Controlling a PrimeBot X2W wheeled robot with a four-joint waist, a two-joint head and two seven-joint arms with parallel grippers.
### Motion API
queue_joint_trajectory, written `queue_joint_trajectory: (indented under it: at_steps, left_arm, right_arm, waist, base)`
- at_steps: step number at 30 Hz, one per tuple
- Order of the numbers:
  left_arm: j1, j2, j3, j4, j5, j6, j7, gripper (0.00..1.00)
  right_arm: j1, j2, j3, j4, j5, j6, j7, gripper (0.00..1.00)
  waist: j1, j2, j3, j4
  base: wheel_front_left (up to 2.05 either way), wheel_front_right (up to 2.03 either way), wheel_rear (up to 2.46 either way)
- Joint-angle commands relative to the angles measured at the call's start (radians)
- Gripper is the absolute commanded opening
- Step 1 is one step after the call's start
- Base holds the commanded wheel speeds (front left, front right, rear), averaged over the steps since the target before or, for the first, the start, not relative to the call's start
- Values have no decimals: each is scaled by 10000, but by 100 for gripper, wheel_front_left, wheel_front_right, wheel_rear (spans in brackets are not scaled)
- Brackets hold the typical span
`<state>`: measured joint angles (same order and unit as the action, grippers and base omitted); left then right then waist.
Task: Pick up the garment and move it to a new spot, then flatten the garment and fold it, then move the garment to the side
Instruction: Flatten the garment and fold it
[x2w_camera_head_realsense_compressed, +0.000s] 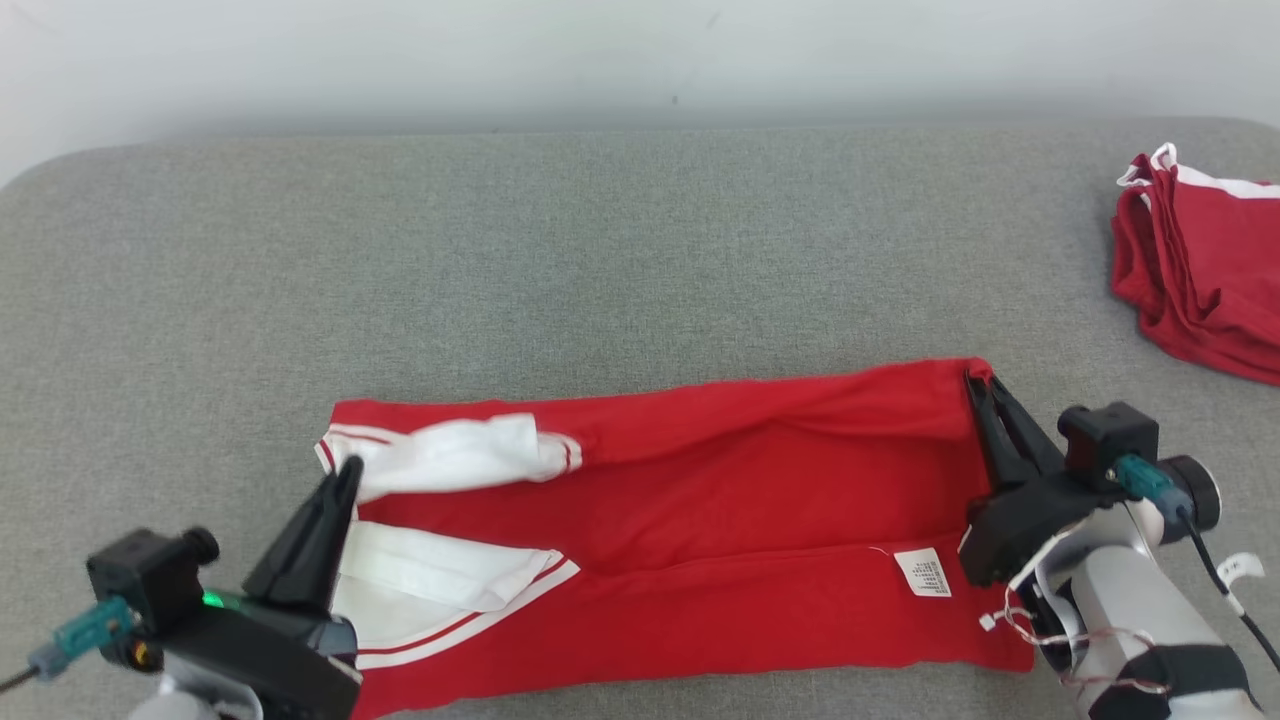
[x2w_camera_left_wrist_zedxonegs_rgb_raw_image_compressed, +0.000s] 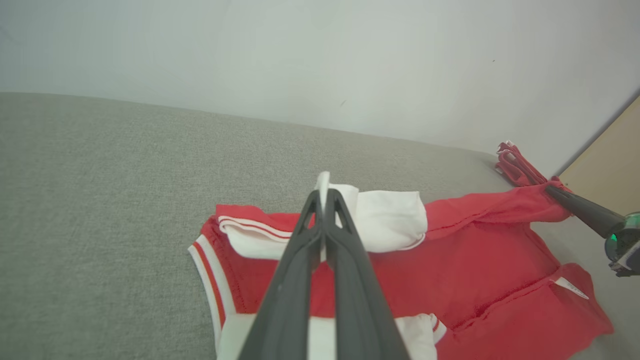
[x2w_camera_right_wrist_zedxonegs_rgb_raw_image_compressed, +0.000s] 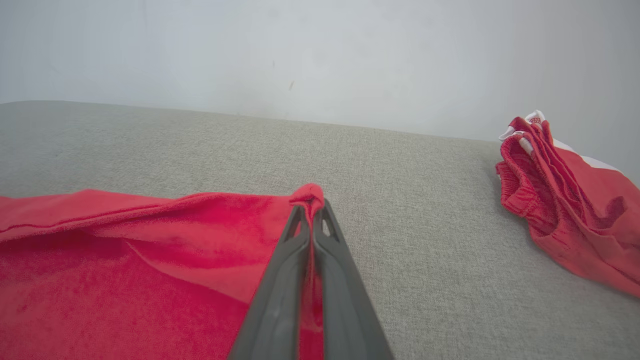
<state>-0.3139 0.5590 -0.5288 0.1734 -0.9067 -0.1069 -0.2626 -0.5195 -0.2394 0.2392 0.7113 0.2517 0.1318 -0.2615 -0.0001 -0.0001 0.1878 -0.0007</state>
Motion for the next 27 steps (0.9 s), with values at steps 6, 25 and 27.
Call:
queue_joint_trajectory:
  at_steps: [6,25,27]
  left_arm:
    - [1032,-536,734,134,312,-115,-25,0]
    - [2581,-1883,2667,545,2192,-162,-26,100]
    - [2686,-2091,3081,440,2467,-143,-26,100]
  right_arm:
    - [905,-162,-274,-751,40,-29,-42,0]
    - [2712,-271,-801,-2363,285,-29,-43,100]
    - [2864,-340,-825,-2600,328,-29,-43,100]
  waist:
    - [1,1,-108,10]
    - [1,1,-665,6]
    - [1,1,-728,33]
  base:
    - [0,0,0]
    - [0,0,0]
    - [0,0,0]
